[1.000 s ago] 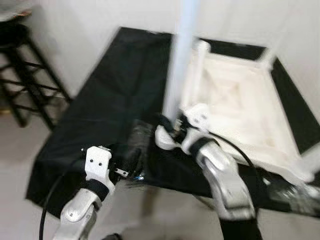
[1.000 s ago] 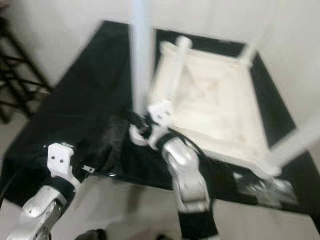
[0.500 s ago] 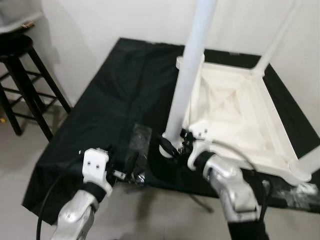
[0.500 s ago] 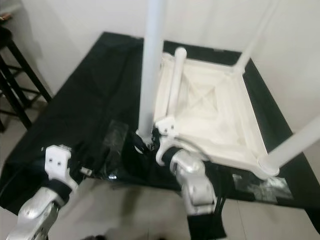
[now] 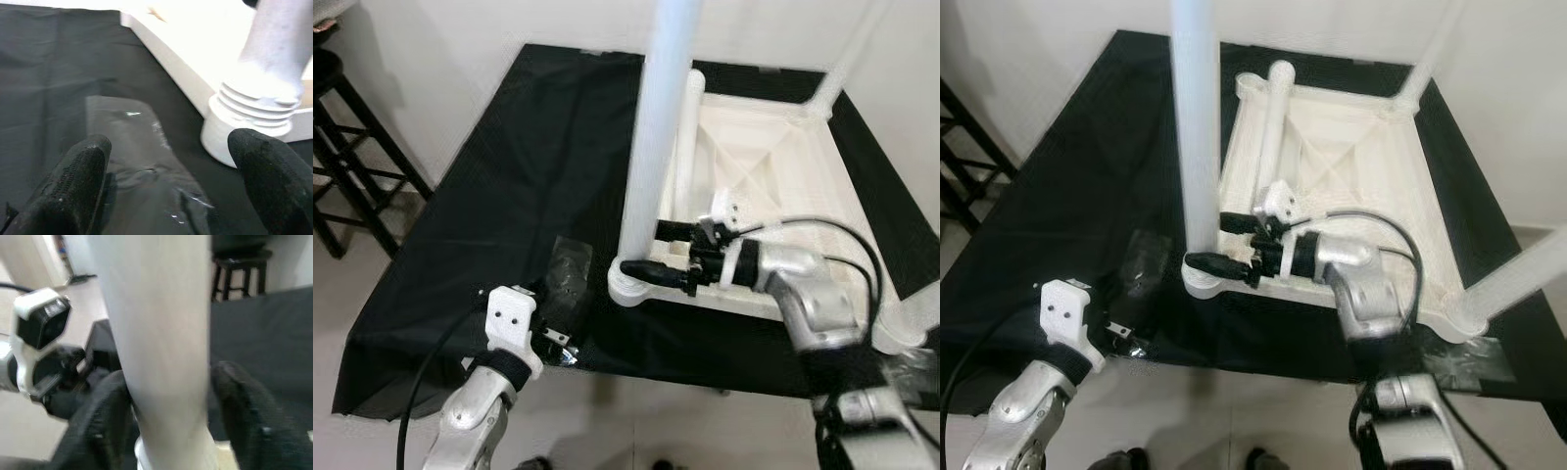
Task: Building children table
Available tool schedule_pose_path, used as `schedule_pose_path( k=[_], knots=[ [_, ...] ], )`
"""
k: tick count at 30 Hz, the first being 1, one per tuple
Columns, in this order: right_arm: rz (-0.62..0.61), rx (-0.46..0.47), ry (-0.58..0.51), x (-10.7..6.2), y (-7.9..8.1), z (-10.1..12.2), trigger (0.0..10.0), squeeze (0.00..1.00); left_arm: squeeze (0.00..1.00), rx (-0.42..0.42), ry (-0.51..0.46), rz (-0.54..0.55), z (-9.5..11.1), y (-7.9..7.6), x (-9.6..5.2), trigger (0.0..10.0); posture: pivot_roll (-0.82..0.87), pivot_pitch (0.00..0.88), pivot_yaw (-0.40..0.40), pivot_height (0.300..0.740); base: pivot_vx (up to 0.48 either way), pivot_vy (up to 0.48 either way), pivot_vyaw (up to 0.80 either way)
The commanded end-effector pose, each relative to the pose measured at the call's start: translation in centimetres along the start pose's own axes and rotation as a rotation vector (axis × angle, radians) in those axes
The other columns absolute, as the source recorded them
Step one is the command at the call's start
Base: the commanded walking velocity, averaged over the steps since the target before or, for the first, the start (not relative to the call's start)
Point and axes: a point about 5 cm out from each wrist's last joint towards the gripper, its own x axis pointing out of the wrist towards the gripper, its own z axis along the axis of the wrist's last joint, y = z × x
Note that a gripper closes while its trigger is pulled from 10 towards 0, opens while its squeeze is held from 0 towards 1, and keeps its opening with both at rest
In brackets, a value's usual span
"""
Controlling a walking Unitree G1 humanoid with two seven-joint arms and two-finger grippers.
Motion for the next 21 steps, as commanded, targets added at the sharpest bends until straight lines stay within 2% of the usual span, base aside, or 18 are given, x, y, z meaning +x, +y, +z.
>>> schedule_pose_path(
  k=[1,3,11,14,16,17,18,19,20,21],
  knots=[
    [0.017,0.005,-0.007,0.4,-0.3,-0.3,0.0,0.0,0.0,-0.008,0.005,-0.003,-0.2,-0.4,-0.2,10.0,0.15,0.227,-0.081,0.74,0.0,0.0,0.0],
    [0.027,-0.007,0.001,0.9,-1.0,-0.2,0.0,0.0,0.0,-0.005,0.004,-0.008,-0.2,-0.5,-0.2,10.0,0.15,0.234,-0.084,0.74,0.0,0.0,0.0],
    [0.071,-0.004,-0.015,0.9,-1.5,-0.1,0.0,0.0,0.0,-0.004,0.002,-0.008,-0.2,-0.6,-0.3,10.0,0.15,0.238,-0.087,0.74,0.0,0.0,0.0],
    [0.051,-0.006,-0.021,0.9,-0.9,-0.6,0.0,0.0,0.0,-0.008,0.0,-0.003,-0.1,-0.7,-0.4,10.0,0.13,0.25,-0.098,0.74,0.0,0.0,0.0],
    [-0.056,-0.043,0.003,0.8,-0.5,-1.5,0.0,0.0,0.0,-0.012,-0.002,0.0,-0.1,-0.7,-0.4,10.0,0.12,0.254,-0.105,0.74,0.0,0.0,0.0],
    [-0.209,-0.029,0.024,0.9,-0.3,-2.3,0.0,0.0,0.0,-0.013,-0.003,0.003,-0.1,-0.7,-0.5,10.0,0.11,0.261,-0.113,0.74,0.0,0.0,0.0],
    [-0.209,-0.029,0.024,0.9,-0.3,-2.3,0.0,0.0,0.0,-0.013,-0.003,0.003,-0.1,-0.7,-0.5,10.0,0.11,0.261,-0.113,0.74,0.0,0.0,0.0],
    [-0.318,-0.021,0.038,0.8,-0.1,-2.9,0.0,0.0,0.0,-0.014,-0.003,0.004,-0.1,-0.7,-0.6,10.0,0.11,0.261,-0.113,0.74,0.0,0.0,0.0],
    [-0.685,-0.014,0.089,0.6,0.3,-4.1,0.0,0.0,0.0,-0.013,-0.004,0.007,0.0,-0.5,-0.6,10.0,0.09,0.271,-0.108,0.74,0.0,0.0,0.0],
    [-0.685,-0.014,0.089,0.6,0.3,-4.1,0.0,0.0,0.0,-0.013,-0.004,0.007,0.0,-0.5,-0.6,10.0,0.09,0.271,-0.108,0.74,0.0,0.0,0.0]
  ],
)
